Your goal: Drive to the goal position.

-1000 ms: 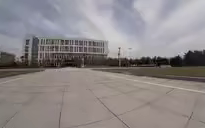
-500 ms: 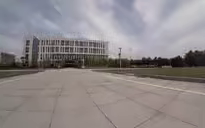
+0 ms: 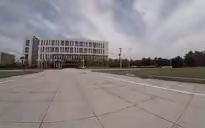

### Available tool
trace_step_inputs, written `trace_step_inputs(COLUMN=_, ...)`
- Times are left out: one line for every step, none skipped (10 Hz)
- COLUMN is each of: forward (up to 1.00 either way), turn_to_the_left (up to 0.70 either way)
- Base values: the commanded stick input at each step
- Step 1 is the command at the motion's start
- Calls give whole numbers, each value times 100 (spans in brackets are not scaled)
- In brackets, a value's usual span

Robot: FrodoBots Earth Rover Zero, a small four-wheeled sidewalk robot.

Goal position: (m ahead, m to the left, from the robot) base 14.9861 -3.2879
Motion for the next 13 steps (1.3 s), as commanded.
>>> trace_step_inputs(forward=70, turn_to_the_left=35)
trace_step_inputs(forward=70, turn_to_the_left=35)
trace_step_inputs(forward=70, turn_to_the_left=35)
trace_step_inputs(forward=70, turn_to_the_left=35)
trace_step_inputs(forward=70, turn_to_the_left=6)
trace_step_inputs(forward=70, turn_to_the_left=0)
trace_step_inputs(forward=70, turn_to_the_left=0)
trace_step_inputs(forward=70, turn_to_the_left=0)
trace_step_inputs(forward=70, turn_to_the_left=0)
trace_step_inputs(forward=70, turn_to_the_left=0)
trace_step_inputs(forward=70, turn_to_the_left=0)
trace_step_inputs(forward=70, turn_to_the_left=0)
trace_step_inputs(forward=70, turn_to_the_left=0)
